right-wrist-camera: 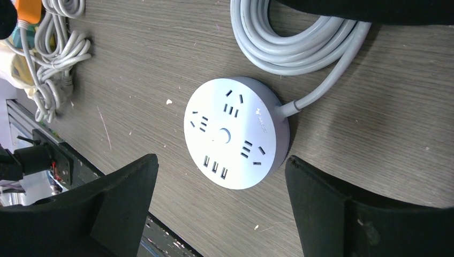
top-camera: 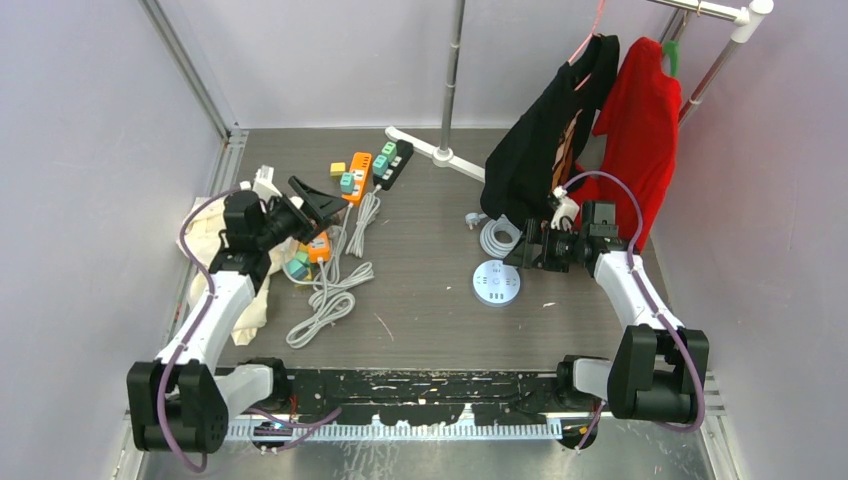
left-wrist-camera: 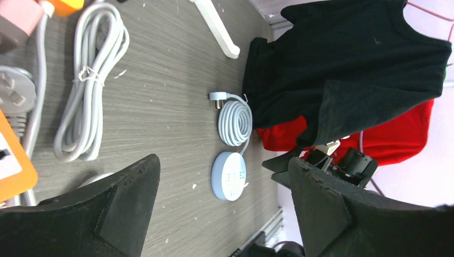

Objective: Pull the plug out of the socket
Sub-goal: Move the socket to the center of the board.

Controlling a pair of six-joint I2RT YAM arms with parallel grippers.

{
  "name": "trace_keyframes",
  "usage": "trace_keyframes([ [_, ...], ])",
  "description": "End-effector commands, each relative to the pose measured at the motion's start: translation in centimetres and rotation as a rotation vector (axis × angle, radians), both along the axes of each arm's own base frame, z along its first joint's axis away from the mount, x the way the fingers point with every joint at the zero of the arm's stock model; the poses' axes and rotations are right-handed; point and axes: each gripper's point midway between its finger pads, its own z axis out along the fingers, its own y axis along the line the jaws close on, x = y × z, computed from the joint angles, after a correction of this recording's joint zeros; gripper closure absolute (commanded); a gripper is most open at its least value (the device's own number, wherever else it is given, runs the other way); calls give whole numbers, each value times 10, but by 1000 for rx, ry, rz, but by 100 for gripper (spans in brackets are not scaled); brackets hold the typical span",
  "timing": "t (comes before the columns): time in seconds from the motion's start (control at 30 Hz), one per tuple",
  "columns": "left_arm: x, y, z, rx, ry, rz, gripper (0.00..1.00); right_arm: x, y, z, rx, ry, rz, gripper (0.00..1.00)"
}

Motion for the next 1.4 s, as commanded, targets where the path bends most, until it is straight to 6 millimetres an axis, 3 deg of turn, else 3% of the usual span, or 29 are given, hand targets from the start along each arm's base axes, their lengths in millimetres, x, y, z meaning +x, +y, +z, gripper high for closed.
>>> trace_keyframes([
  [0.0,5,-11,8,-109,8,-45,12,9,0,20,1,-87,22,7],
  [0.2,6,-19,-7,-111,46,-54,16,9,1,18,4,-88,20,6],
  [0.33,3,-30,-26,-8,102,-69,16,8,1,17,11,-87,19,6],
  [0.57,3,-36,-70,372,228,-90,18,8,2,15,18,-86,18,6],
  [0.7,10,-29,-86,616,298,-117,23,7,3,15,21,-87,18,6],
  [0.93,22,-3,-125,1052,530,-164,24,7,3,15,24,-88,19,6],
  [1.2,47,-10,-165,1170,625,-336,43,8,3,15,23,-90,18,6],
  [1.3,52,-16,-169,1161,617,-360,62,8,3,14,21,-89,18,6],
  [1.37,51,-21,-170,1140,619,-381,67,8,3,14,22,-86,19,6],
])
